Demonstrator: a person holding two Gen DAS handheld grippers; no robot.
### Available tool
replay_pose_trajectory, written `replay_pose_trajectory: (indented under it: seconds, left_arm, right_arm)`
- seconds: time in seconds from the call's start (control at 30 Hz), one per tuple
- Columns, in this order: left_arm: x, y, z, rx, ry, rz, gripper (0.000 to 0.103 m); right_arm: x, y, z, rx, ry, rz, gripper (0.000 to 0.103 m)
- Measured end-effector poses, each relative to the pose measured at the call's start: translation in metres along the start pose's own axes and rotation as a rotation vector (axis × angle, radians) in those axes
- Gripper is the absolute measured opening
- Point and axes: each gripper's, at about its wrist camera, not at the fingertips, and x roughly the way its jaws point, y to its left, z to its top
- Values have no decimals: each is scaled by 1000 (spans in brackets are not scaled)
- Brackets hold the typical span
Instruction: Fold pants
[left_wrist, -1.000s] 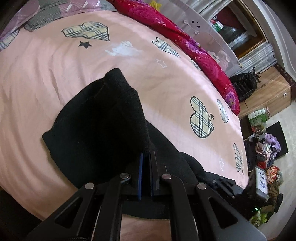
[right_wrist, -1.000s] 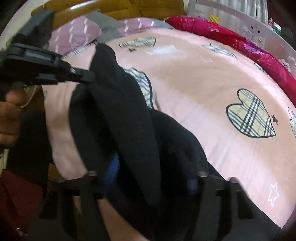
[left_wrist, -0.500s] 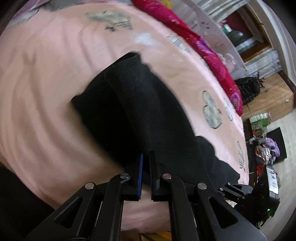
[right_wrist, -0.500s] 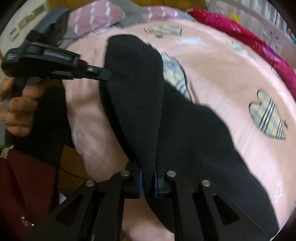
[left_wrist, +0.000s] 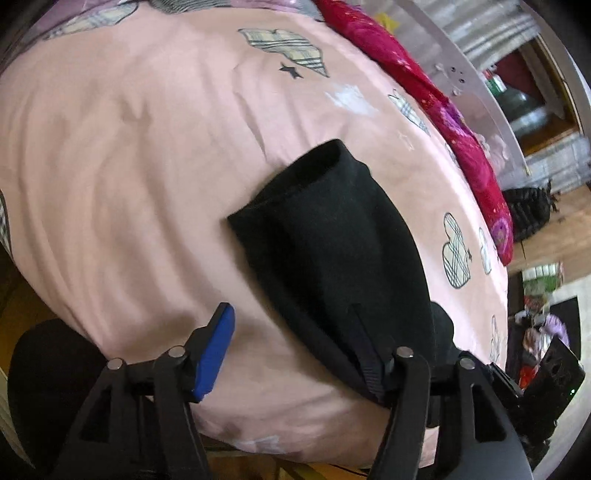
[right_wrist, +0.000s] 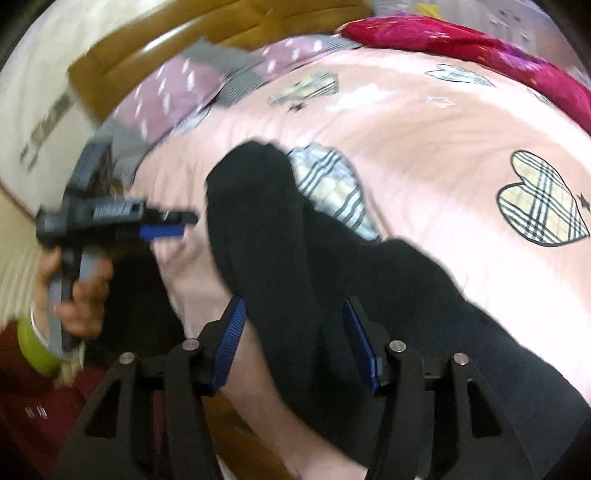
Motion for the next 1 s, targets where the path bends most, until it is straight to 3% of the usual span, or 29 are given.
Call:
replay_pose_trajectory:
  seconds: [0.27, 0.4, 0.53, 0.6, 0.67, 0.73, 0.77, 0.8, 0.83, 0.93, 1.0]
  left_arm:
    - [36, 7, 31, -126, 58, 2, 73]
    - [47, -2, 37, -112, 49, 58, 74]
    - [49, -10, 29, -29, 19, 78, 69]
    - [50, -9, 27, -4, 14, 68, 58]
    - [53, -6, 28, 4, 10, 57, 53]
    - [54, -5, 29, 18, 5, 30, 40]
    - [56, -5, 30, 23, 8, 4, 25]
    - [56, -5, 30, 26, 11, -20, 23]
    - [54, -6, 30, 34, 2, -30, 20]
    - [35, -8, 31, 87, -54, -91, 10]
    - [9, -9, 35, 125, -127, -146, 10]
  right_arm:
    - [6, -54, 33, 171, -75, -104, 56]
    - [33, -83, 47, 198, 20, -111, 56]
    - [68, -78, 51, 124, 140, -87, 55]
    - [82, -73, 43, 55, 208, -101, 54]
    - [82, -72, 38, 14, 207, -90, 53]
    - [83, -76, 39, 19, 231, -49, 45]
    - [84, -77, 40, 28, 245, -16, 34]
    - [86, -75, 40, 25, 258, 9, 23]
    - [87, -72, 41, 18, 266, 24, 19]
    - [81, -65, 44, -5, 265, 10, 13]
    - [59, -66, 56, 16, 181, -6, 12]
